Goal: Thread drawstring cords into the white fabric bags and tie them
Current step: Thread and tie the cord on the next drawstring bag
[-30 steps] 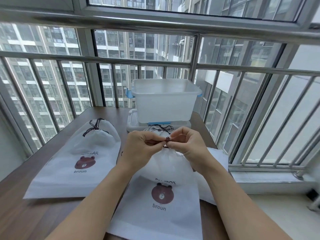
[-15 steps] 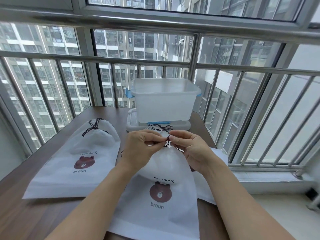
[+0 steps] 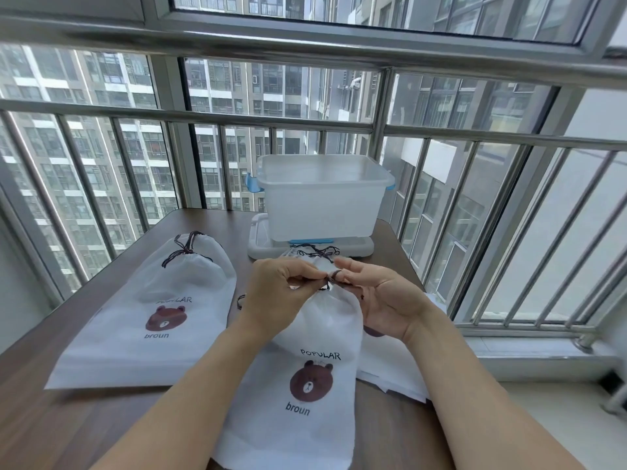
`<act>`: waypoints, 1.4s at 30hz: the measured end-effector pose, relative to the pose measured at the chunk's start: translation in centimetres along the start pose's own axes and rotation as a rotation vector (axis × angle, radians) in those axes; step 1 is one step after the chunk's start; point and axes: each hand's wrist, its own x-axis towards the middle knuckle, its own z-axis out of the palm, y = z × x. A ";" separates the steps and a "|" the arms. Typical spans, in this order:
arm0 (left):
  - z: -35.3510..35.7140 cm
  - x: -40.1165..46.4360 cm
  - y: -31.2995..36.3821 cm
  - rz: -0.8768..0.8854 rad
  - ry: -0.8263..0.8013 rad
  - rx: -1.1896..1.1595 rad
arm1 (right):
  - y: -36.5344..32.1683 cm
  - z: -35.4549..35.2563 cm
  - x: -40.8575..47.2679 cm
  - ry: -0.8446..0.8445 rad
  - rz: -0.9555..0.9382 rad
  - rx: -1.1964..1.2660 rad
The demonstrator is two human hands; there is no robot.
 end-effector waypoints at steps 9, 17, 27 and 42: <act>-0.5 0.1 0.3 -0.111 -0.196 -0.026 | 0.0 0.3 -0.2 0.077 -0.240 -0.957; -1.1 0.6 0.1 -0.338 -0.213 -0.210 | 0.9 -0.2 0.7 0.117 -0.555 -1.270; -1.8 1.0 -0.1 -0.364 -0.240 -0.292 | 1.2 -0.5 1.5 0.153 -0.623 -1.174; -0.4 0.5 -0.4 -0.098 -0.117 0.114 | 2.1 0.3 2.0 0.101 -0.540 -0.859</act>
